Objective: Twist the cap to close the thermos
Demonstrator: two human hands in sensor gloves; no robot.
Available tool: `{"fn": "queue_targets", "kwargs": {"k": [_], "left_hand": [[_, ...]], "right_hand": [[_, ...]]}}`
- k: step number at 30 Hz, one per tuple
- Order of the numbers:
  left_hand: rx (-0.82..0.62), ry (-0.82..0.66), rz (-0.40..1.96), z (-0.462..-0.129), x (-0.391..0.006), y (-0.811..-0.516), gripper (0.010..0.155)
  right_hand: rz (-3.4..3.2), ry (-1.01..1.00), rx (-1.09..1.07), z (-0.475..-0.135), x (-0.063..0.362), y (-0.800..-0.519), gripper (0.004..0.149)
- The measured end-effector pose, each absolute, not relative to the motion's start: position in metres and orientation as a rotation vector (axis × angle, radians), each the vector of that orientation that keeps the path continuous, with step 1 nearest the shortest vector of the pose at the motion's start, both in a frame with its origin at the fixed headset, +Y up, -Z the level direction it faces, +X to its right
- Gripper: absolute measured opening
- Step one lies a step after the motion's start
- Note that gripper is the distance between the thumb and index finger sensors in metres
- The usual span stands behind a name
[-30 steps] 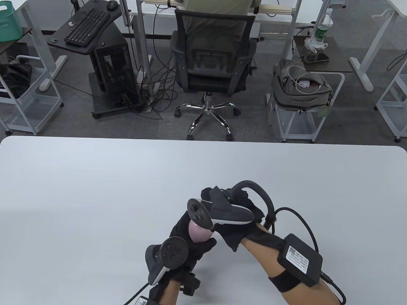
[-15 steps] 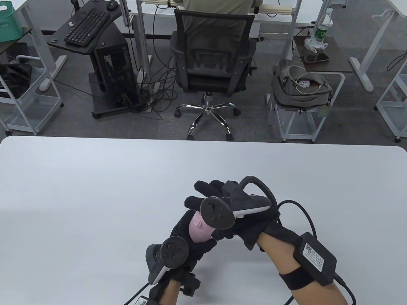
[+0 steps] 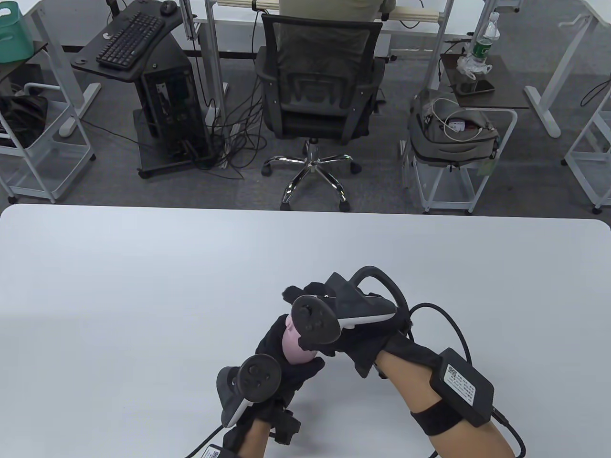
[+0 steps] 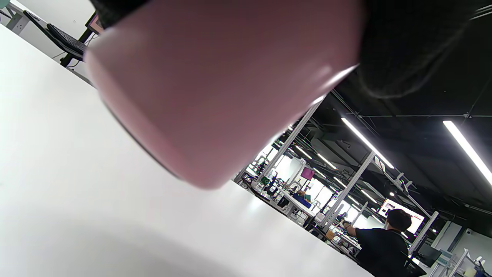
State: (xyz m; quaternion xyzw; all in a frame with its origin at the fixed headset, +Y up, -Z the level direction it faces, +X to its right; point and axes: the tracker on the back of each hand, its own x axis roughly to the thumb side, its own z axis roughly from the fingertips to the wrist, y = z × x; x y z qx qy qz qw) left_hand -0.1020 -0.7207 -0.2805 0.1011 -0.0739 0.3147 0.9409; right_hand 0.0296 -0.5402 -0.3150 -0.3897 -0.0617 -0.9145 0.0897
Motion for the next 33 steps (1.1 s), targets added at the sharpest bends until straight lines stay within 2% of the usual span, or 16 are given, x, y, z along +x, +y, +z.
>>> {"fn": "queue_targets", "kwargs": {"k": [9,13,16,21,25,33], "left_hand": [[0.207,-0.155,0.638,-0.280,-0.101,-0.721,0.119],[0.199,-0.162,0.638,-0.280,-0.101,-0.721,0.120],[0.208,-0.156,0.638,-0.279,-0.101,-0.720,0.119],[0.203,-0.154,0.659,-0.279,-0.103,-0.720,0.119],[0.200,-0.164,0.664,-0.280,-0.103,-0.720,0.119],[0.200,-0.175,0.667,-0.280,-0.104,-0.720,0.119]], "right_hand": [[-2.803,0.005,-0.879,-0.314,0.025,-0.549,0.076],[-2.791,0.001,-0.814,-0.312,0.022,-0.550,0.078],[-2.767,-0.066,-0.879,-0.311,0.026,-0.543,0.086],[-2.619,-0.294,-1.252,-0.308,0.032,-0.533,0.090],[-2.447,-0.219,-1.281,-0.304,0.031,-0.536,0.087],[-2.450,-0.252,-1.327,-0.306,0.028,-0.541,0.074]]}}
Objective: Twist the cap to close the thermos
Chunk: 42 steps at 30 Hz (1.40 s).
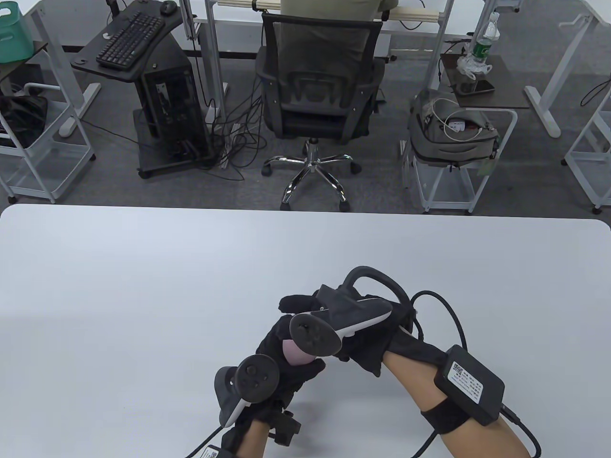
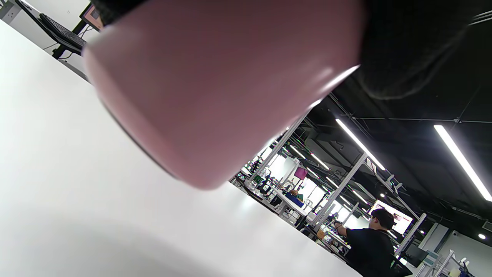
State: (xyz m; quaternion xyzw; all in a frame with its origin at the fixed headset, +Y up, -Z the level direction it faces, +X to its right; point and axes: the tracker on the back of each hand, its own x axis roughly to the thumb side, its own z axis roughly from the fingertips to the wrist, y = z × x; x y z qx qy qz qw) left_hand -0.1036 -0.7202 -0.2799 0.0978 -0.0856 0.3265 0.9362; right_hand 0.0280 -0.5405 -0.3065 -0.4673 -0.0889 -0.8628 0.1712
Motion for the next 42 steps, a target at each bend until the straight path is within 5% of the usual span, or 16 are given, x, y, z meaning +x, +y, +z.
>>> {"fn": "queue_targets", "kwargs": {"k": [10,33,35,38,42], "left_hand": [[0.217,-0.158,0.675,-0.278,-0.104,-0.720,0.120],[0.267,-0.154,0.619,-0.274,-0.101,-0.717,0.124],[0.272,-0.148,0.597,-0.274,-0.101,-0.717,0.124],[0.267,-0.139,0.616,-0.274,-0.103,-0.715,0.124],[0.254,-0.079,0.695,-0.286,-0.114,-0.712,0.125]], "right_hand": [[-2.516,-0.274,-1.305,-0.311,0.027,-0.542,0.072],[-2.767,0.057,-1.244,-0.306,0.042,-0.554,0.075],[-2.799,-0.055,-1.182,-0.308,0.046,-0.555,0.078],[-2.801,-0.170,-1.179,-0.310,0.058,-0.554,0.101],[-2.994,0.071,-1.162,-0.309,0.093,-0.557,0.101]]}}
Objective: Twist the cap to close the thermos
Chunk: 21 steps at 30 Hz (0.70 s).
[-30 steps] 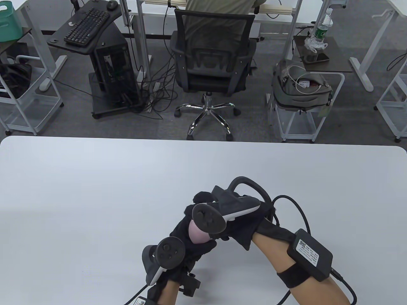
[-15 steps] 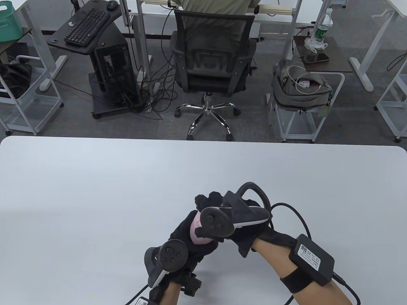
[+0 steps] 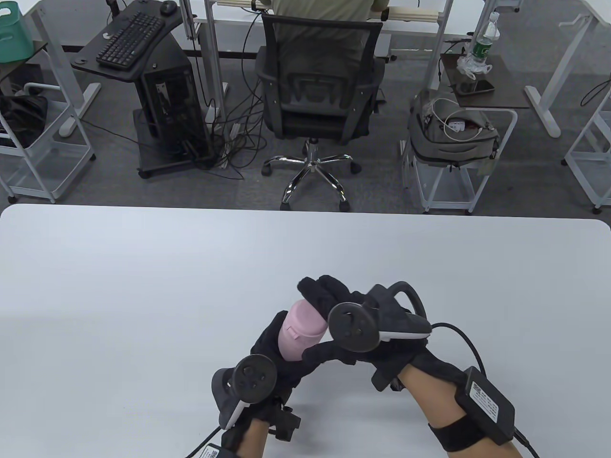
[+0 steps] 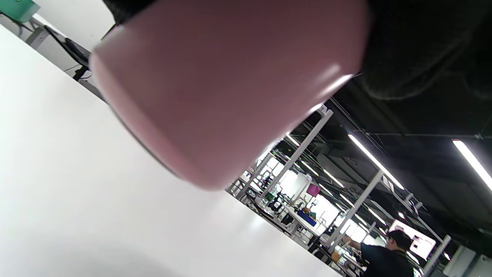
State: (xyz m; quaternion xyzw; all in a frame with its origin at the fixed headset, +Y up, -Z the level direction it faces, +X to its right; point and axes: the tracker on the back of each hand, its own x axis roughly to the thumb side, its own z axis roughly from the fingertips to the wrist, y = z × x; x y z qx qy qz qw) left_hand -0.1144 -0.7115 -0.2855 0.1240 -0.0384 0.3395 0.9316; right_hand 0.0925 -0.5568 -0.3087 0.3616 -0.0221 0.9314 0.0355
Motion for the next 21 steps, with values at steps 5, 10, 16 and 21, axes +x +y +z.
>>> {"fn": "queue_targets", "kwargs": {"k": [5,10,16,21], "left_hand": [[0.154,0.113,0.550,-0.349,-0.157,-0.686,0.121],[-0.037,0.283,0.562,-0.420,-0.215,-0.698,0.119],[-0.106,0.377,0.518,-0.440,-0.236,-0.744,0.119],[-0.101,0.371,0.517,-0.437,-0.238,-0.757,0.118]], "right_hand": [[2.937,-0.230,0.747,-0.324,0.141,-0.583,0.093],[2.931,-0.143,0.544,-0.335,0.165,-0.621,0.090],[2.931,-0.096,0.505,-0.341,0.169,-0.646,0.088],[2.926,-0.108,0.507,-0.346,0.167,-0.653,0.087]]}}
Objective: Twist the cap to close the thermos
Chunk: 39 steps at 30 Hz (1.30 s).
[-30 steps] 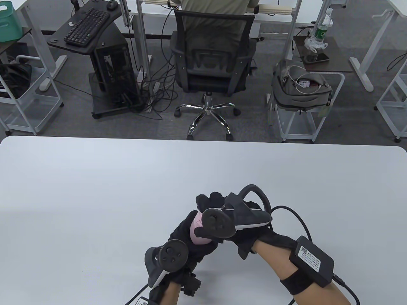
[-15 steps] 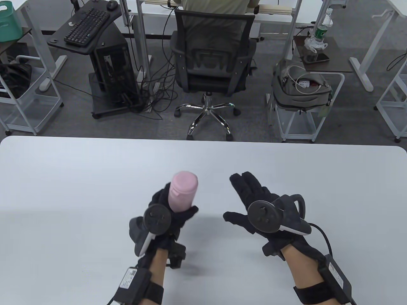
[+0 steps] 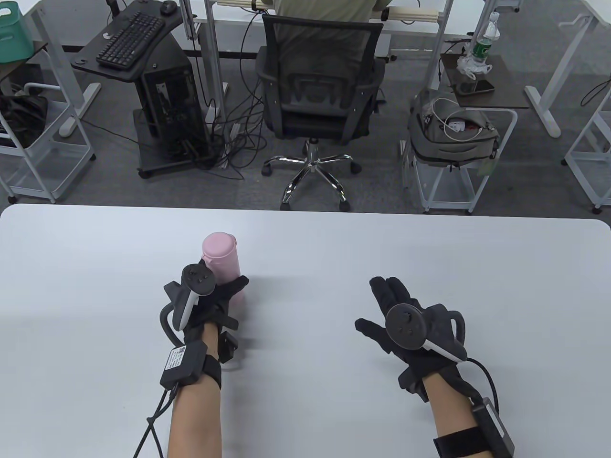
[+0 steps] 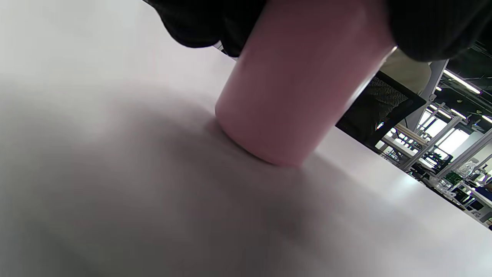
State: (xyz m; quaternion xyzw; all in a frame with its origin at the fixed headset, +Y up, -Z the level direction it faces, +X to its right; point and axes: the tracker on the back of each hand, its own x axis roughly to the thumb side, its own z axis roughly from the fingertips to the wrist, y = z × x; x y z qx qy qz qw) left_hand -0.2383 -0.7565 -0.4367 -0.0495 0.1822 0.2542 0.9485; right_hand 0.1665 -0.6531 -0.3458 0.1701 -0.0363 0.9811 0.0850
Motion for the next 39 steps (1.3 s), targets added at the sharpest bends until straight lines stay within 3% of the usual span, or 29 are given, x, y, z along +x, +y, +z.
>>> {"fn": "queue_targets", "kwargs": {"k": [11,13,16,20,26,30,39], "left_hand": [[-0.050,0.316,0.460,-0.426,-0.238,-0.756,0.111],[0.053,0.268,0.473,-0.411,-0.239,-0.745,0.111],[0.216,0.157,0.312,-0.370,-0.233,-0.717,0.125],[0.320,0.050,-0.119,-0.302,-0.207,-0.688,0.115],[0.194,-0.120,-0.243,-0.259,-0.160,-0.709,0.100],[0.135,-0.165,-0.345,-0.258,-0.157,-0.731,0.100],[0.079,-0.142,-0.344,-0.267,-0.168,-0.744,0.100]], "right_hand": [[2.946,-0.103,0.554,-0.339,0.148,-0.657,0.088],[2.943,-0.088,0.539,-0.332,0.145,-0.658,0.089],[2.974,-0.101,0.472,-0.319,0.141,-0.663,0.088],[3.087,-0.071,0.351,-0.299,0.132,-0.682,0.087],[3.234,-0.143,0.339,-0.281,0.124,-0.711,0.088],[3.315,-0.148,0.381,-0.275,0.123,-0.722,0.089],[3.308,-0.083,0.401,-0.278,0.121,-0.729,0.089]]}}
